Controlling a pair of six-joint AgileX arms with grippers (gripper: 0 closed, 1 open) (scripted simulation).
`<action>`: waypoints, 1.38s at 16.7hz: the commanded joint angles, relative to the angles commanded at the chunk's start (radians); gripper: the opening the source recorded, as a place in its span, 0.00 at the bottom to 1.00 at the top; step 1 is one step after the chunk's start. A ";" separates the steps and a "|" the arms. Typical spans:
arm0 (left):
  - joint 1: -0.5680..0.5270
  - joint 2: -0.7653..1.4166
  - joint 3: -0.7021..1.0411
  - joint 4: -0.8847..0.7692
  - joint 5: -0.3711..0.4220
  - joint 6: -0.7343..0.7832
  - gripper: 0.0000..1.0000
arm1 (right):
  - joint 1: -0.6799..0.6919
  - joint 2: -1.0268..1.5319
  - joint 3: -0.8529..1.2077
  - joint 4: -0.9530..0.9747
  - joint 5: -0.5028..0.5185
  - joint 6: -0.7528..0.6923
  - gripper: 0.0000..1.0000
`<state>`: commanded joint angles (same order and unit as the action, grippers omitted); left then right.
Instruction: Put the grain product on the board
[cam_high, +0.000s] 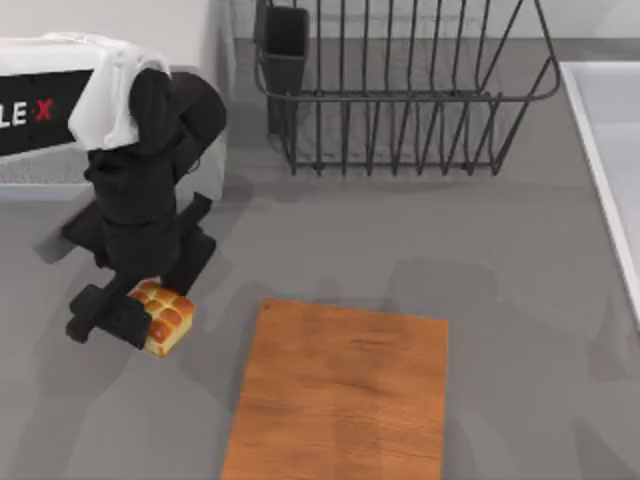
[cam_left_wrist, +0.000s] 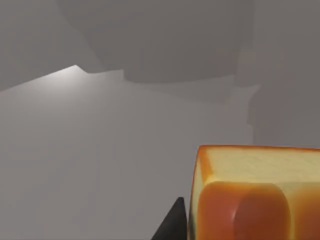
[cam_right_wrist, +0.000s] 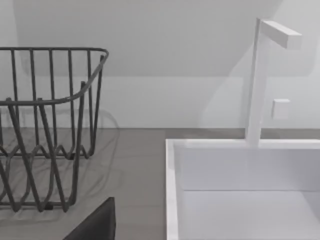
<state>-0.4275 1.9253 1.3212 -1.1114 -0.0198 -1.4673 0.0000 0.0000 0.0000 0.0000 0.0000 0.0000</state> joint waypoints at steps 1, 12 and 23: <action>-0.043 0.010 0.012 -0.003 0.003 -0.111 0.00 | 0.000 0.000 0.000 0.000 0.000 0.000 1.00; -0.428 0.046 0.155 0.002 0.003 -0.953 0.00 | 0.000 0.000 0.000 0.000 0.000 0.000 1.00; -0.470 0.048 0.169 0.008 -0.002 -1.031 0.00 | 0.000 0.000 0.000 0.000 0.000 0.000 1.00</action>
<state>-0.8976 1.9729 1.4901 -1.1034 -0.0220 -2.4988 0.0000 0.0000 0.0000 0.0000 0.0000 0.0000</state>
